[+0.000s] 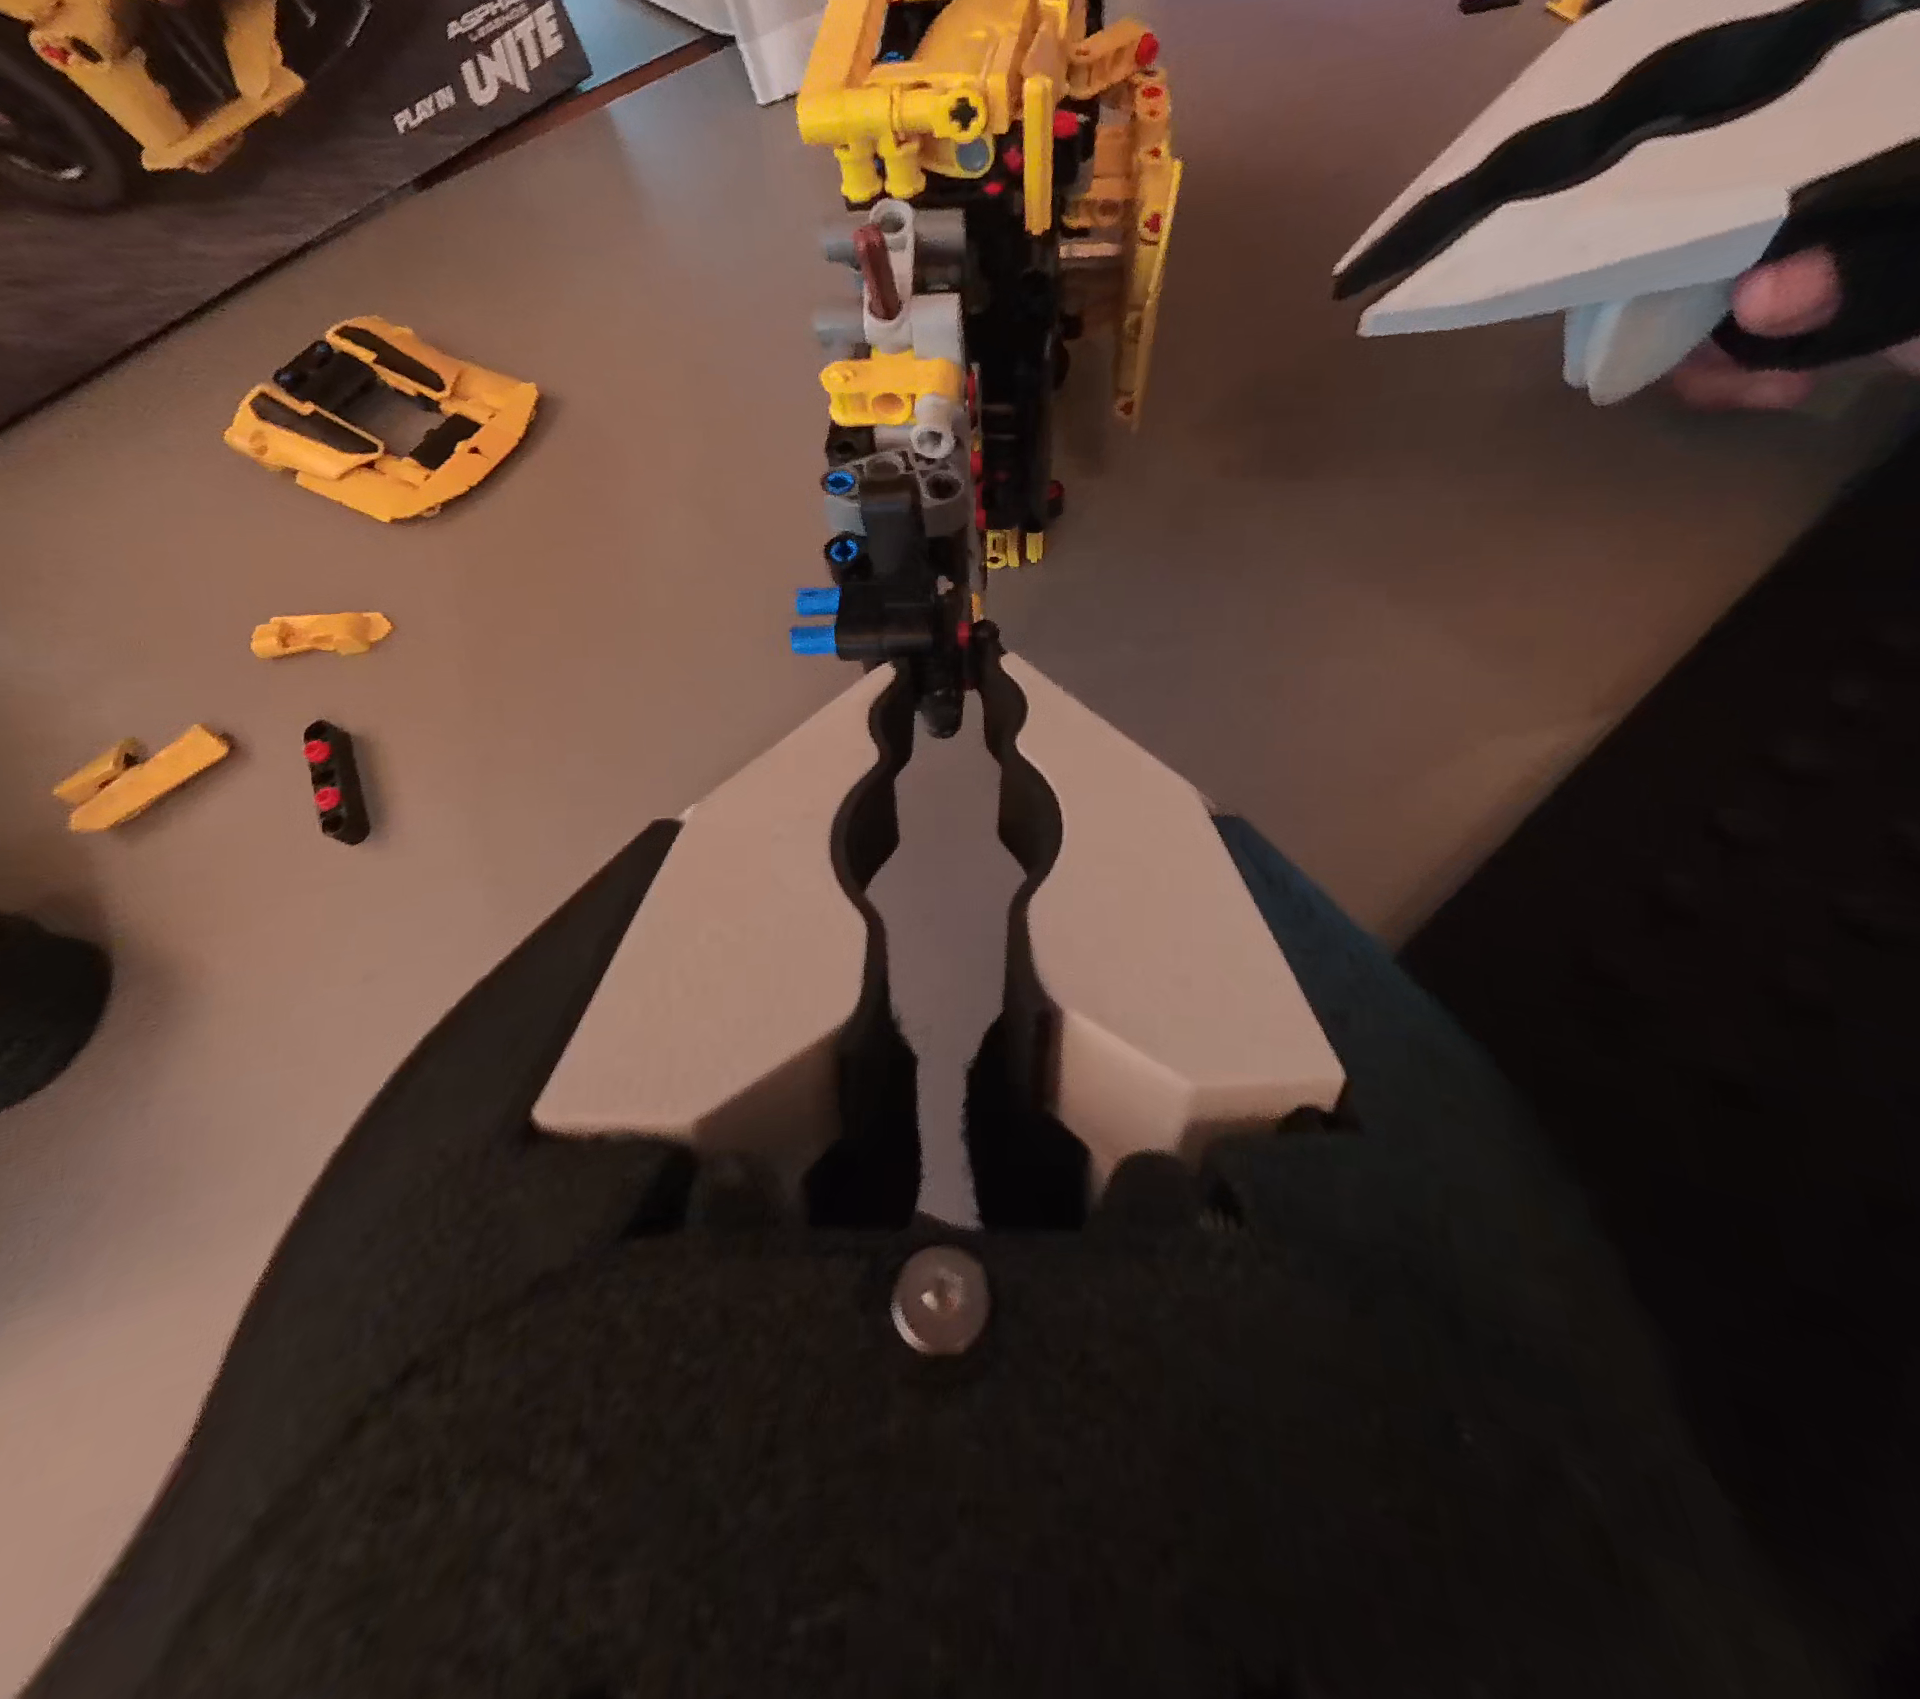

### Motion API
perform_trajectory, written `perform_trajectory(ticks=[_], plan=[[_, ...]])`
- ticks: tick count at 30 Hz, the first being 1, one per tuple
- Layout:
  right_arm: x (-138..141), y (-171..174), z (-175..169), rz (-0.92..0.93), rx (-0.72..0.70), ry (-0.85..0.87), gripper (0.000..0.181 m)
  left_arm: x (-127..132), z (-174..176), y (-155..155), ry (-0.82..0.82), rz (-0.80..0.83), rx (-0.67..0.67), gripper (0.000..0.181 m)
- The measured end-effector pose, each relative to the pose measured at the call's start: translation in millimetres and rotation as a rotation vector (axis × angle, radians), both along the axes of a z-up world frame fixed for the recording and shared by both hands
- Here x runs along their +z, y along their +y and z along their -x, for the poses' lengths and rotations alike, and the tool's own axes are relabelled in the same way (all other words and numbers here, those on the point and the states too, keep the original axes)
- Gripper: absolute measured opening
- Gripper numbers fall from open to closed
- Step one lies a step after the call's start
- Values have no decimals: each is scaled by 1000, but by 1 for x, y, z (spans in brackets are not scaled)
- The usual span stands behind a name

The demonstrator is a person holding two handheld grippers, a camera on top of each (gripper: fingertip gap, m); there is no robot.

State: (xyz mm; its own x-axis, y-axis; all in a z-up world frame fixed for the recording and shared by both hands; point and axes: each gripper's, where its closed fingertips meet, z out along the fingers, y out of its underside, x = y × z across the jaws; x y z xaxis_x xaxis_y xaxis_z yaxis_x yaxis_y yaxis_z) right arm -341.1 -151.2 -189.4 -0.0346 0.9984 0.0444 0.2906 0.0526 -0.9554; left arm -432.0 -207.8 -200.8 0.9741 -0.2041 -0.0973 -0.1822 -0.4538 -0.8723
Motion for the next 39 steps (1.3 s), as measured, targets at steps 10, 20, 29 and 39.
perform_trajectory(ticks=[10, 20, 29, 39], plan=[[-2, 0, 0, -1, 3, -5, 8, 0, 14, -7, 36, 9, -16, 8], [-4, -1, 0, -2, 9, -17, 8, 3, 47, -21, 1, 46, 36, 13], [-8, -3, 0, -4, 17, -34, 9, 44, 48, -9, 35, -76, 121, 41], [-8, -7, 1, -23, 31, -37, 8, 28, 39, 16, 76, -59, 64, 23]])
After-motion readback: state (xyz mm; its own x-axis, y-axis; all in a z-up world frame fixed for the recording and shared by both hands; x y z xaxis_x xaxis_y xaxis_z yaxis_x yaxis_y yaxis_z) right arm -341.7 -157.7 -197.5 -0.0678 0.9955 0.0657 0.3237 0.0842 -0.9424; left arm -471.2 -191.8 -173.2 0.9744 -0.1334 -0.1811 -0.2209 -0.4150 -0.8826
